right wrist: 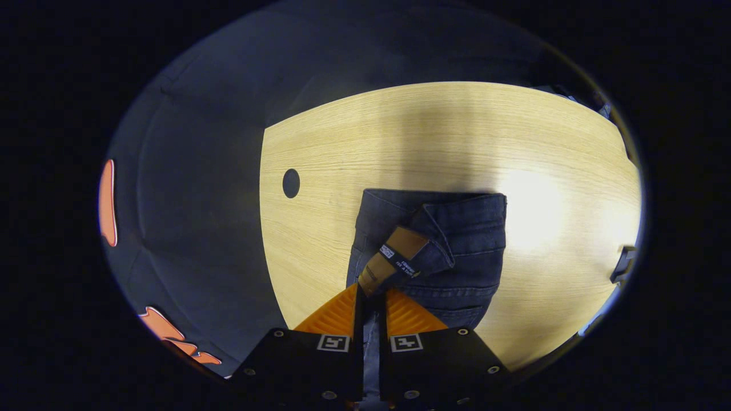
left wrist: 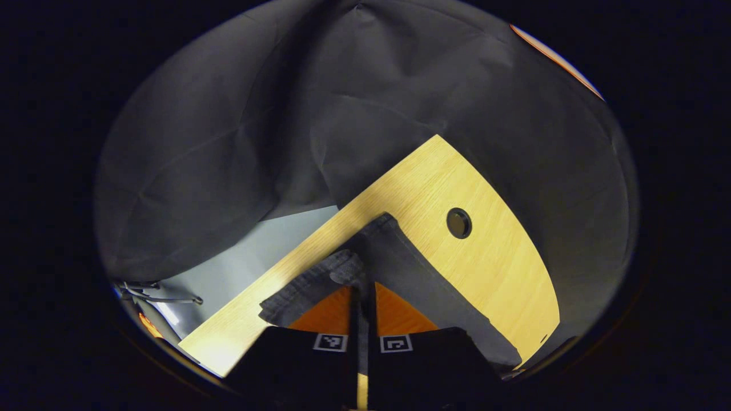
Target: Grasp the waist and the cuffs of the jeans and fold them to make the two legs overlap; first hold the waist and fold one-third of the jeans toward the cuffs, then hold the cuffs and fold the remaining one-third in the same direction to finish folding.
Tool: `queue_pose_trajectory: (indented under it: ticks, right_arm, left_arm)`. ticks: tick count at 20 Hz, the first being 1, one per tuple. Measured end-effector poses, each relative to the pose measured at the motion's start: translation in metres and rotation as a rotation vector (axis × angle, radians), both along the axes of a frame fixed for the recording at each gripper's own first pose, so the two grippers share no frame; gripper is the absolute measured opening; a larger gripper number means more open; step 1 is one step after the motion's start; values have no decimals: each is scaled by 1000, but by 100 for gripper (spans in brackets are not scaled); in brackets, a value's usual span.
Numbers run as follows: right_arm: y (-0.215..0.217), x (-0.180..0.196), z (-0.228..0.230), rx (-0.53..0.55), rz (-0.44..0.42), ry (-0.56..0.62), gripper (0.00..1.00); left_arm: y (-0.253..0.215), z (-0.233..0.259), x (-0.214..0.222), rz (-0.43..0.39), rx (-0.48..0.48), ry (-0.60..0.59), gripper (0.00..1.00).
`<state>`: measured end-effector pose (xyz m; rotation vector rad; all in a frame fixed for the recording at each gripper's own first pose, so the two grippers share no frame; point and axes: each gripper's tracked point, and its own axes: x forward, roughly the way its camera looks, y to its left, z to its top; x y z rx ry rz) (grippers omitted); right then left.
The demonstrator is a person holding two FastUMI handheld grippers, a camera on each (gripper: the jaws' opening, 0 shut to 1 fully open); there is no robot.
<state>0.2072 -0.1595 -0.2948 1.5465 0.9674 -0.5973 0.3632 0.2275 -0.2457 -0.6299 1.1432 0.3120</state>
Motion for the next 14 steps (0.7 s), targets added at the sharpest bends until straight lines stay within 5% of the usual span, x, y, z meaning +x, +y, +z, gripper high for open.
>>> queue_pose_trajectory:
  ticks: [2,3,4,7,10,11,12,14]
  right_arm:
    - [-1,4,7,-31,7,-40,15]
    - [-1,7,12,-45,7,-69,19]
    - [-2,10,20,-51,5,-107,27]
    - [-4,2,27,-75,21,-132,47]
    - [-6,-17,23,-149,75,-121,52]
    - [-6,-22,23,-172,92,-122,78]
    - [-8,-28,22,-196,106,-123,65]
    - [-12,-41,18,-241,131,-115,86]
  left_arm:
    - [-1,10,5,-14,-3,-42,11]
    - [-1,17,10,-25,2,-79,30]
    - [-3,25,15,-38,2,-111,35]
    - [-13,42,13,-98,25,-169,80]
    - [-27,56,5,-194,93,-218,83]
    - [-31,63,2,-223,115,-246,98]
    - [-36,65,2,-249,134,-279,98]
    - [-47,85,-3,-288,162,-358,98]
